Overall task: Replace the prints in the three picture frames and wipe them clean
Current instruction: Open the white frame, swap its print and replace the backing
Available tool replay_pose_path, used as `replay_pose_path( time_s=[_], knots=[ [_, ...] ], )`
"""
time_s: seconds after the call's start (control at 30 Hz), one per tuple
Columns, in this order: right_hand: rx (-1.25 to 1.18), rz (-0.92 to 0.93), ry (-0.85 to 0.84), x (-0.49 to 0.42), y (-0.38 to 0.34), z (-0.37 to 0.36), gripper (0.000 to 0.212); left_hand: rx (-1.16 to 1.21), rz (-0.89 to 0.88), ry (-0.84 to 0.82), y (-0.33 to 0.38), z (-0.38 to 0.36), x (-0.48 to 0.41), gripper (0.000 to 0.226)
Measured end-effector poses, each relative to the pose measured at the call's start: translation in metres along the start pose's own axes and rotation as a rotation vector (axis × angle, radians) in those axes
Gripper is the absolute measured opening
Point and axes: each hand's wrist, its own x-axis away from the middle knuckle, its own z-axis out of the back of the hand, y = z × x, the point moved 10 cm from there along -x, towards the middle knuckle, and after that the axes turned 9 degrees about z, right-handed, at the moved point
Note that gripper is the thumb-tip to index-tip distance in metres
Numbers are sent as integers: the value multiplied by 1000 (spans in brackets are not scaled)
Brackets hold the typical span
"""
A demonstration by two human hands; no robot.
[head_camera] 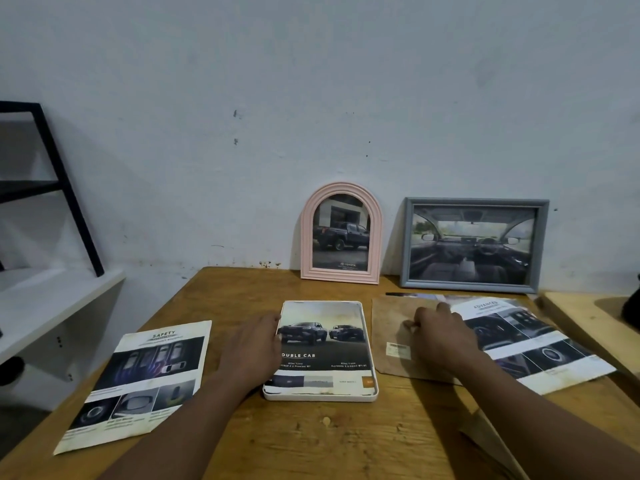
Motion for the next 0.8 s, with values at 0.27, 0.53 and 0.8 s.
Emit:
replay_pose_path(
  time_s=[0.27, 0.53, 0.8],
  knots=[
    [-14, 61, 107, -7, -20, 10, 43, 36, 70, 11, -5, 6, 3, 51],
    [-88, 48, 57, -8, -17, -9, 36, 107, 116, 61, -12, 11, 8, 44],
    [-149, 231, 151, 4, -92, 14, 33, 105, 123, 105, -4, 16, 14, 42]
  ],
)
